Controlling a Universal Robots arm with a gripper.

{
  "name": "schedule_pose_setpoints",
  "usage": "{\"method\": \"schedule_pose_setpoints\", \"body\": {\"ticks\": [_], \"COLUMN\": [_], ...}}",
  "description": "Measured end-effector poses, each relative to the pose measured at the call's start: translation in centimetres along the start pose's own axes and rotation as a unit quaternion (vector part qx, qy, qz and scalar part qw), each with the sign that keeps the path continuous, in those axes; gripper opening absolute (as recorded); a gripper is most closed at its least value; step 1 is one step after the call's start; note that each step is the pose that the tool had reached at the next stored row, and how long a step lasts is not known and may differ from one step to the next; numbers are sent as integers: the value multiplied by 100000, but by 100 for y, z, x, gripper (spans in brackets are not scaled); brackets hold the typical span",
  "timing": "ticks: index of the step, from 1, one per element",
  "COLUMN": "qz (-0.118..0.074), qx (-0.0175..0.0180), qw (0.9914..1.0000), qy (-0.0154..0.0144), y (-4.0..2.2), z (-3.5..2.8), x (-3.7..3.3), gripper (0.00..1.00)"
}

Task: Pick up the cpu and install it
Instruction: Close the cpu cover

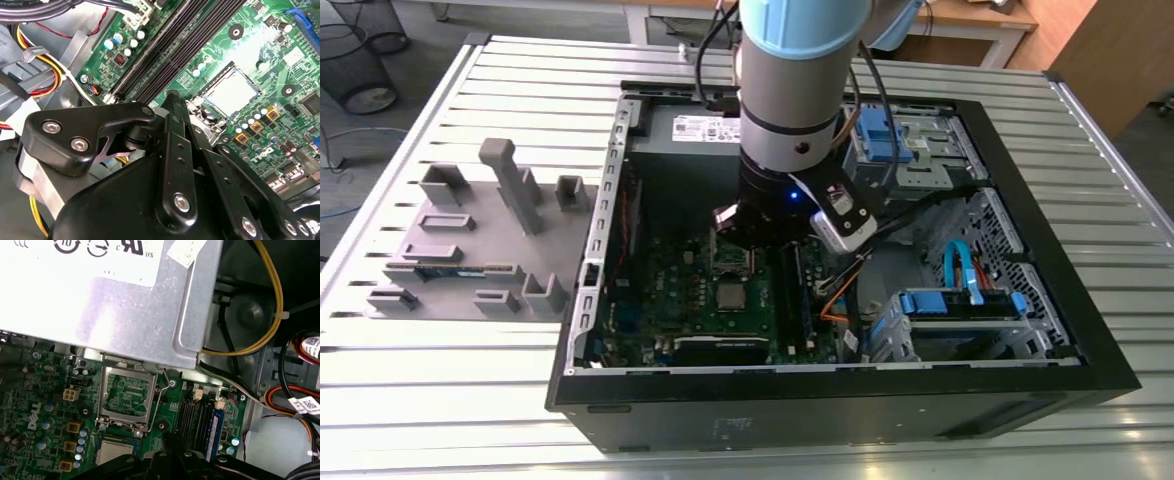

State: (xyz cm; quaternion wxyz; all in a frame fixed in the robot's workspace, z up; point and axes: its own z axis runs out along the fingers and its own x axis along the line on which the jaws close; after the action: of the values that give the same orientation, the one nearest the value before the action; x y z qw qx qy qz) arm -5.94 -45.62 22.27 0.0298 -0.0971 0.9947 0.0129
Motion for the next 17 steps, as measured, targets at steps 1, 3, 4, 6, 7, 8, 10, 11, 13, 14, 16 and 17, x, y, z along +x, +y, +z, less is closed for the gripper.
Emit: {"method": "schedule_pose_setpoints", "body": {"ticks": [1, 3, 4, 6, 7, 8, 10, 11, 13, 14, 16, 17], "qz": [-38, -34, -35, -35, -35, -55, -66, -71, -87, -94, -88, -89], "qx": [-7, -4, -10, -14, -30, -40, -42, -43, -48, -48, -44, -44], "qw": [100000, 100000, 100000, 100000, 100000, 100000, 100000, 100000, 100000, 100000, 100000, 100000], "qy": [0, 1, 0, -2, -10, -7, -8, -7, -9, -7, -5, -6], "y": [0, 0, 0, 1, 3, 19, 42, 59, 91, 99, 113, 121], "z": [0, 0, 1, 1, 2, 4, 9, 12, 19, 23, 27, 31], "x": [0, 1, 1, 1, 0, -8, -18, -24, -36, -44, -59, -67], "gripper": [11, 11, 11, 11, 11, 11, 11, 11, 11, 11, 11, 11]}}
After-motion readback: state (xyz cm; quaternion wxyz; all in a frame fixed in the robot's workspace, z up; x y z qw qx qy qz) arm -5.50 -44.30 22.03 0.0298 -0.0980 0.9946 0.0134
